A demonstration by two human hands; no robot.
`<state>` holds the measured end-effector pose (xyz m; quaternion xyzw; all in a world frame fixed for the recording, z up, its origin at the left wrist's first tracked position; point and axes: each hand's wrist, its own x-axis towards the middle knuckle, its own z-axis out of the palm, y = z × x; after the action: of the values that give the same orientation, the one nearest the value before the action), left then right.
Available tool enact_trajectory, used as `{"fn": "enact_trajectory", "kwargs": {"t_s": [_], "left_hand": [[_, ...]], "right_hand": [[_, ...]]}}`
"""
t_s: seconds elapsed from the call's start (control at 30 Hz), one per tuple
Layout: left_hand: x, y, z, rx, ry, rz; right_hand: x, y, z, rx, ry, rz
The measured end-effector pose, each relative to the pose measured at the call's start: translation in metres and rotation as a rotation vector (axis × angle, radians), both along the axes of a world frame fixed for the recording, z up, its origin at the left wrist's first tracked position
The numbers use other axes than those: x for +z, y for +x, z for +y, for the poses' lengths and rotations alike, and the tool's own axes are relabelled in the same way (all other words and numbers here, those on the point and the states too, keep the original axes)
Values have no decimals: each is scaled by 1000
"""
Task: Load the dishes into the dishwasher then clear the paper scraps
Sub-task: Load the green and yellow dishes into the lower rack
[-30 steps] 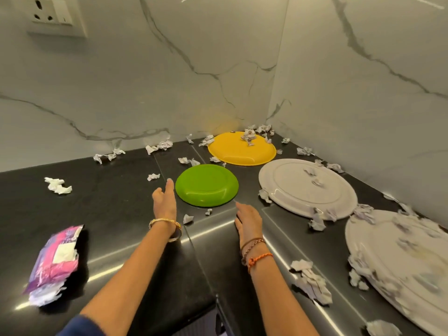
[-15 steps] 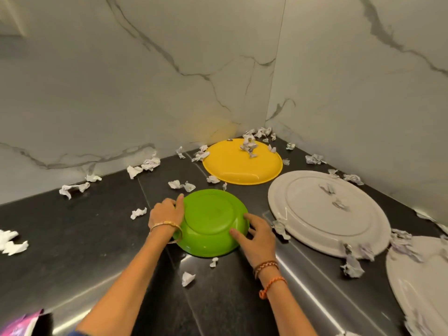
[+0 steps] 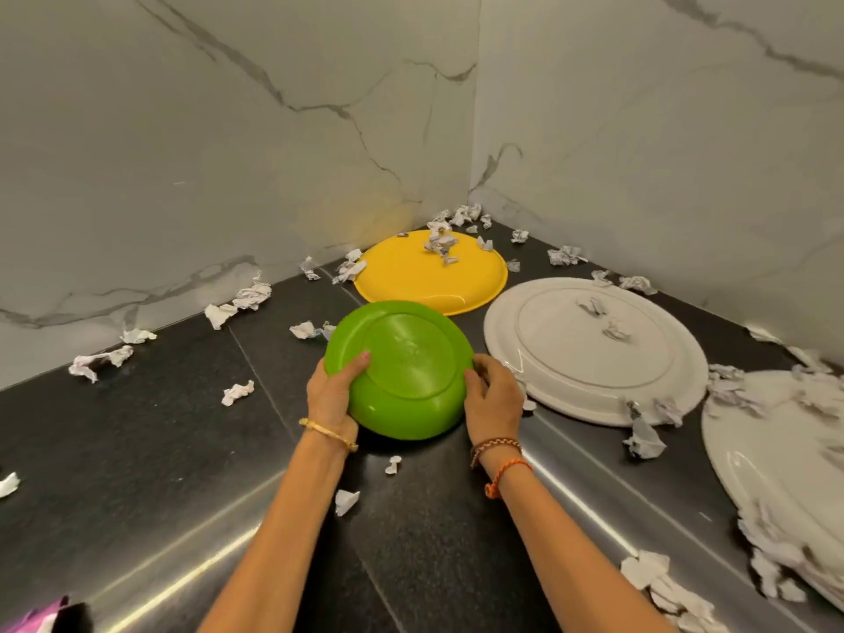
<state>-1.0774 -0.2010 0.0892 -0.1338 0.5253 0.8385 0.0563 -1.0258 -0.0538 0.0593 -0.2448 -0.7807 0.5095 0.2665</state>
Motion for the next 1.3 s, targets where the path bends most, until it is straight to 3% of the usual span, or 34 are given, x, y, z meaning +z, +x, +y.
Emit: {"fn": "enact_trajectory", "kwargs": {"t_s": [0.13,0.23,0.37,0.6,0.87,1.0,1.2,1.3], "left_hand": [[28,14,34,-23,-52,178],[47,24,67,-172,-41,286],[52,41,118,-389,136,129],[36,142,225,-808,187,-66],[20,207,277,-896,167,-136],[21,219,293,-859,140,-121],[20,226,305,-807,122,-139],[19,230,308,-797,104,-148]], "right_hand": [[9,22,6,-152,-32,50],[26,51,38,-179,-388,110],[58,121,103,-354,-498,277],[48,266,192,-1027,-757,549],[50,338,270,-886,-981,836],[54,335,301,-800,-1052,736],[42,324,324,-1061,-964,644],[41,329,330,-1022,-992,631]]}}
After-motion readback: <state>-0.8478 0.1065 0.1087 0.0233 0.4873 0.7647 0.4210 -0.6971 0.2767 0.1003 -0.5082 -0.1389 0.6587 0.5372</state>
